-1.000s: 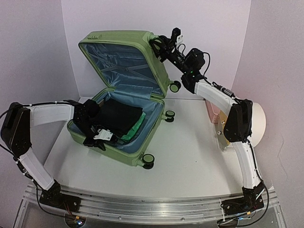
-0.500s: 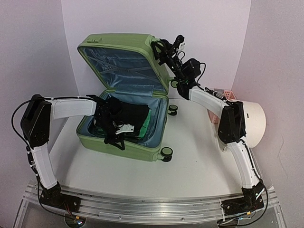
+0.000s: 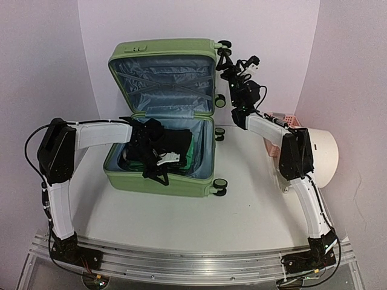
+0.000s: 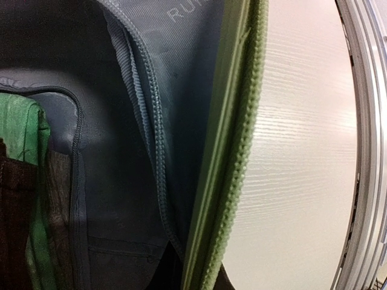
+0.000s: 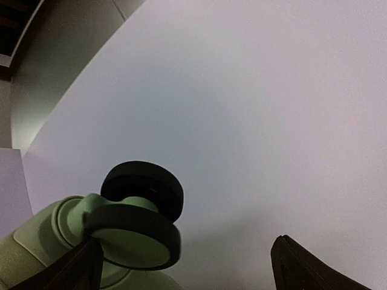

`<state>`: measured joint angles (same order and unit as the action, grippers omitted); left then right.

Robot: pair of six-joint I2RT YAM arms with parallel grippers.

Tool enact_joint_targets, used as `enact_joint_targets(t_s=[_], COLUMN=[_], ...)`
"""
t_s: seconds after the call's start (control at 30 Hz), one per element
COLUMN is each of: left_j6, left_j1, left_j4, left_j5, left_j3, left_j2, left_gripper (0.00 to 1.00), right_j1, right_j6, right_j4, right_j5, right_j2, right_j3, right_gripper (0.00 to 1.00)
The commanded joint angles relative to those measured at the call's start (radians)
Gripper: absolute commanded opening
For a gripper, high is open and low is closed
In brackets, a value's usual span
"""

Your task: Open, take out, and arrange the luggage

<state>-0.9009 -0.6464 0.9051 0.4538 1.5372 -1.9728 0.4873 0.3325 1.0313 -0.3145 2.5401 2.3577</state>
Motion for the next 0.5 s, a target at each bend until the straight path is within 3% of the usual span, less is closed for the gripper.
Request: enact_joint_targets(t_s=[0.0, 0.2, 0.27, 0.4, 0.43, 0.47], left_j6=[0.087, 0.056, -0.016, -0.087, -0.126, -0.147], left_j1=[0.054, 0.054, 0.058, 0.071, 0.072, 0.073], left_j4=[-0.310, -0.282, -0.244, -0.096, -0.015, 0.047], left_j5=[-0.048, -0.027, -0.029, 0.001, 0.024, 0.043], left_j3=[0.060, 0.078, 0.106, 0.277, 0.372, 0.432], left_j2=[-0.054, -0.043, -0.042, -0.074, -0.089, -0.099], left_gripper=[0.00, 0.00, 0.04, 0.40, 0.57, 0.66], right_j1=[0.005, 0.005, 0.005, 0.005, 0.005, 0.005], right_j6=[-0.046, -0.102, -0.084, -0.036, -0.028, -0.026], right_j4=[-0.061, -0.211, -0.292, -0.354, -0.378, -0.390], right_j5=[-0.080, -0.049, -0.039, -0.052, -0.061, -0.067], right_j2=[-0.106, -0.186, -0.182, -0.189, -0.196, -0.201], right_j3=[-0.079, -0.112, -0.088, -0.098, -0.097, -0.098], right_gripper=[0.98, 0.98, 0.98, 0.98, 0.98, 0.98])
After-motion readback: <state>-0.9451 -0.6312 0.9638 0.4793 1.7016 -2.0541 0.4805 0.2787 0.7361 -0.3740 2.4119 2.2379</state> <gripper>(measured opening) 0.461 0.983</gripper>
